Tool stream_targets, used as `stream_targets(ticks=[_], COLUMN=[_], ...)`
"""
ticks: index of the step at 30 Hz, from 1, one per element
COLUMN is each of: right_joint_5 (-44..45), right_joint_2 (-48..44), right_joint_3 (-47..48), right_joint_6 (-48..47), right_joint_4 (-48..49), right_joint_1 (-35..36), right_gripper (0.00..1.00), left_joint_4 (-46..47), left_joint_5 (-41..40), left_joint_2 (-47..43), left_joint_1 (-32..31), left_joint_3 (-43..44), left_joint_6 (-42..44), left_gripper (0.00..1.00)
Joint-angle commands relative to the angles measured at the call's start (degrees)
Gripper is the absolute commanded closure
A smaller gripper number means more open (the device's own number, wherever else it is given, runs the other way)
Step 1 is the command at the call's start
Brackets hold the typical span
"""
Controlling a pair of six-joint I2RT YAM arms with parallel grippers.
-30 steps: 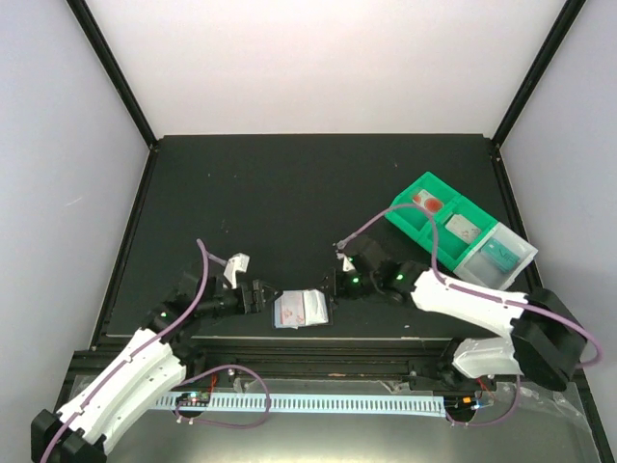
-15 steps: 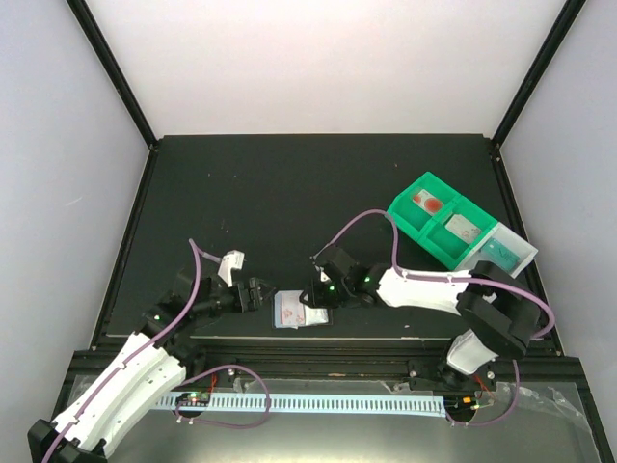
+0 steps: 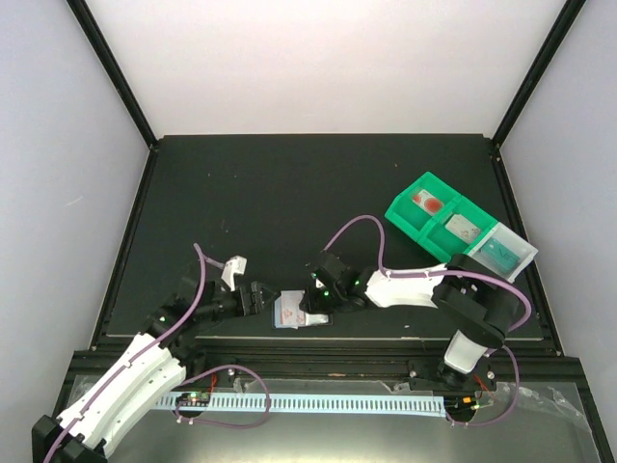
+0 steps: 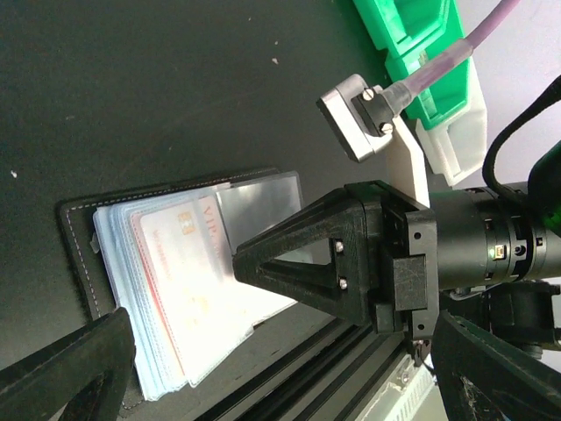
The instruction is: Take the credit cards out of the card holder
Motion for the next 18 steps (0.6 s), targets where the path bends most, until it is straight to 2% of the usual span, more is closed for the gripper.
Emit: stream_targets(ticks=[1,8,18], right_joint_5=[1.4,4.0,2.8], right_joint_2=[1.3,1.3,1.5], right_joint_3=[-1.3,-3.6,-5.9], right_joint_6=[0.0,-0.5,0.9], right_joint_4=[1.4,1.1,4.5], right_joint_1=[0.3,0.3,0.3], right_gripper=[0.88,0.97,0.99], left_joint_4=[4.2,10.3,20.5], left_joint_5=[2.4,4.8,6.8], left_joint_2=[0.7,1.4,3.6], left_joint_1=[-0.3,-0.3,-0.3], left_joint_3=[-1.4,-4.4,-8.9], left_joint_6=[-2.3,-5.9,-11.3], left_gripper=[0.06,0.06,0.05])
